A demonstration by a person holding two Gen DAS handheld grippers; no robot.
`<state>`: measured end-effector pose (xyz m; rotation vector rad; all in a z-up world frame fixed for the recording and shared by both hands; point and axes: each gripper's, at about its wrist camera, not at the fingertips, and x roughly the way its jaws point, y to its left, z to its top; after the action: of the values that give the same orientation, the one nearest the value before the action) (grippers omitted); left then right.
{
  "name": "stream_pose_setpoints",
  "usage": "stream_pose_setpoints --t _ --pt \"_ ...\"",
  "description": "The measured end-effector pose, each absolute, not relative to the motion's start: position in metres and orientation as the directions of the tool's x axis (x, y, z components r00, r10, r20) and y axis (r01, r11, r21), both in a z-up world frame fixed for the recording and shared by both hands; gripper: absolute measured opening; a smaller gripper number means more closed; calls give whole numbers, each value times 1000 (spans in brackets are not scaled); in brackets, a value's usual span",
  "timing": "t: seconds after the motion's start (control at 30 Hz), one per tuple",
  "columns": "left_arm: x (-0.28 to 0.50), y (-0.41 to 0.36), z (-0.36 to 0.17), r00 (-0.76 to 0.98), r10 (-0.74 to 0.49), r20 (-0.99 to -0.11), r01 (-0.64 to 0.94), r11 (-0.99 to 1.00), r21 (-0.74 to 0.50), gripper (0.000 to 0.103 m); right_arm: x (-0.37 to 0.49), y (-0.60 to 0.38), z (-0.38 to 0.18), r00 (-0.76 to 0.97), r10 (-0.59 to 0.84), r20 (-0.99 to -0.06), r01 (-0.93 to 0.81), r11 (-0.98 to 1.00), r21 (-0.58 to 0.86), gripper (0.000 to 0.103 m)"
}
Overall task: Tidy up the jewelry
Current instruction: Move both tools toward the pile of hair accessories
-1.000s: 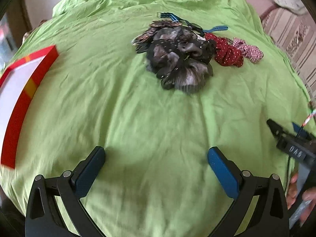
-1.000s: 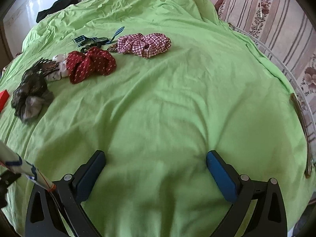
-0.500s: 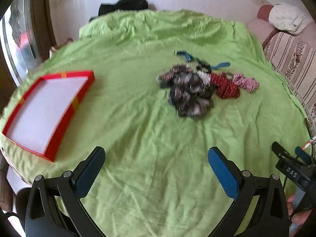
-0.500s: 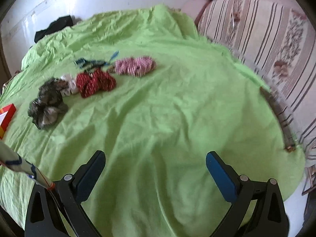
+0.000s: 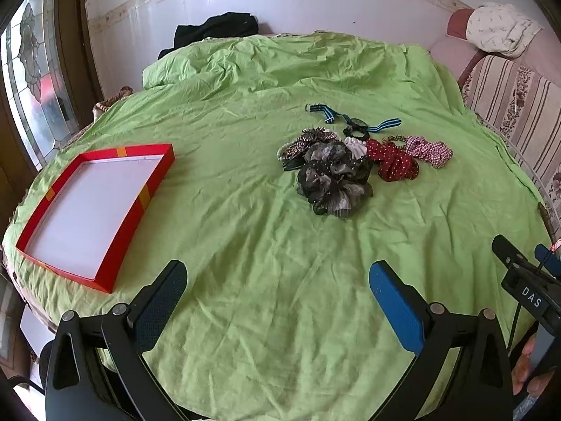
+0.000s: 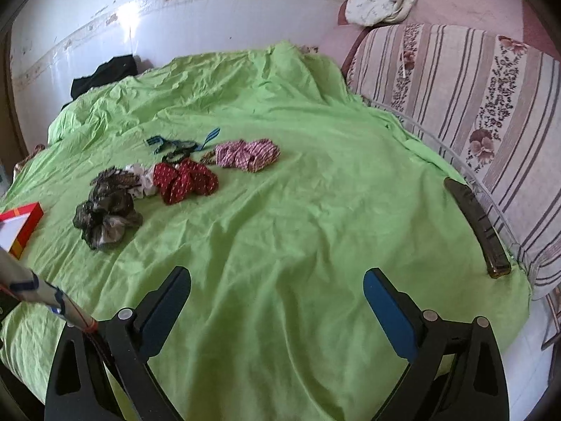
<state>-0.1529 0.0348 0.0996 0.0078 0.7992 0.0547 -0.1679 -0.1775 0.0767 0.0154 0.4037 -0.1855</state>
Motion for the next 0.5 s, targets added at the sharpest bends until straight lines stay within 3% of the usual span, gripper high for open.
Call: stream_pose_setpoints --t 0.5 --pt "-140 35 86 651 50 -757 -31 999 40 103 -154 -178 65 883 -160 -442 164 986 -29 101"
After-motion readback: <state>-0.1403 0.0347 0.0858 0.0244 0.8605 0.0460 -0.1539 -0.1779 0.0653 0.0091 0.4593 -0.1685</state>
